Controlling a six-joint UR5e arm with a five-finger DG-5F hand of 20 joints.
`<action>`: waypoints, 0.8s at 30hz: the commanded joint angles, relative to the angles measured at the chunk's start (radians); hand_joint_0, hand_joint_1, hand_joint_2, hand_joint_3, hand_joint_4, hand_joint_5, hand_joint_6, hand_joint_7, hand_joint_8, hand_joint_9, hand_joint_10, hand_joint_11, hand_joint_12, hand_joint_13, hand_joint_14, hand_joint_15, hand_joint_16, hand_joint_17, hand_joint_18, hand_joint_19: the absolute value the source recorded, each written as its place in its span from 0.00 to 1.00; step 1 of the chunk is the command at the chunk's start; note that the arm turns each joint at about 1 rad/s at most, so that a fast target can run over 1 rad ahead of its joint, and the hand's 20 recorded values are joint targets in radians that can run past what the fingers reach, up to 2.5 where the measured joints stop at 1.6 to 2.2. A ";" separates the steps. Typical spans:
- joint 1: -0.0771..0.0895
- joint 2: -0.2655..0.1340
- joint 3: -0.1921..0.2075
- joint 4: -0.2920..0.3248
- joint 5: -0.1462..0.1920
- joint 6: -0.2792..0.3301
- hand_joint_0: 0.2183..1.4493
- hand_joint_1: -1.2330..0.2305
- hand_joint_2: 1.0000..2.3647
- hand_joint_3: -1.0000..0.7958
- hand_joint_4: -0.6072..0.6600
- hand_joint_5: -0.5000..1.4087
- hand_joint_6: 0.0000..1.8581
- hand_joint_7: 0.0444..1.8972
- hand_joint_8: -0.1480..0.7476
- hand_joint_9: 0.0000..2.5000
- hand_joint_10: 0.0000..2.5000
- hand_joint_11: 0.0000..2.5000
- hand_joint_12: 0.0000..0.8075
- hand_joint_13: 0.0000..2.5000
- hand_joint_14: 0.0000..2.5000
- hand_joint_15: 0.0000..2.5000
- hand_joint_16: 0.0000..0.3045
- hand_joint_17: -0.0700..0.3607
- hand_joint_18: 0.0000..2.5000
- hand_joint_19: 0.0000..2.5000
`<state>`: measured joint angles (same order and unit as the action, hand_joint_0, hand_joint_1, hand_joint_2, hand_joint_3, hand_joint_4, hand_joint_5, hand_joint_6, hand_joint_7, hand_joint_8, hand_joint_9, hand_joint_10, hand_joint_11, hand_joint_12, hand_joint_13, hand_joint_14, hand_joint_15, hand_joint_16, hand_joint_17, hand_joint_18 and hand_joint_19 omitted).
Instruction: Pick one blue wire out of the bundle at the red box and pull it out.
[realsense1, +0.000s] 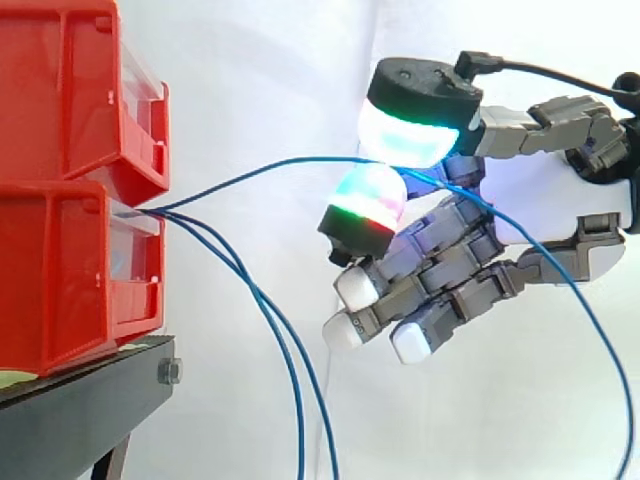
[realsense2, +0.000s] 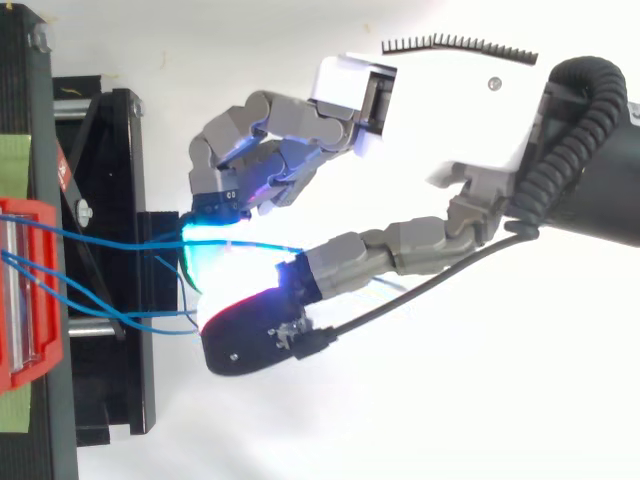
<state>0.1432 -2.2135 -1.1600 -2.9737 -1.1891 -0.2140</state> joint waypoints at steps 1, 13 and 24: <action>-0.001 0.000 0.000 -0.001 -0.001 0.001 0.22 0.39 0.00 0.30 0.66 0.16 0.47 0.54 0.58 0.31 0.01 0.24 0.61 0.22 0.00 0.13 0.22 0.52 0.25 0.21; -0.001 0.000 0.000 -0.001 0.000 0.001 0.29 0.55 0.01 0.38 0.64 0.17 0.47 0.57 0.58 0.34 0.01 0.23 0.58 0.24 0.00 0.13 0.20 0.48 0.25 0.22; -0.001 0.000 0.000 -0.001 -0.001 0.001 0.28 0.35 0.01 0.43 0.65 0.18 0.47 0.58 0.58 0.34 0.01 0.24 0.58 0.24 0.00 0.13 0.20 0.48 0.26 0.21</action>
<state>0.1428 -2.2135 -1.1598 -2.9744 -1.1900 -0.2132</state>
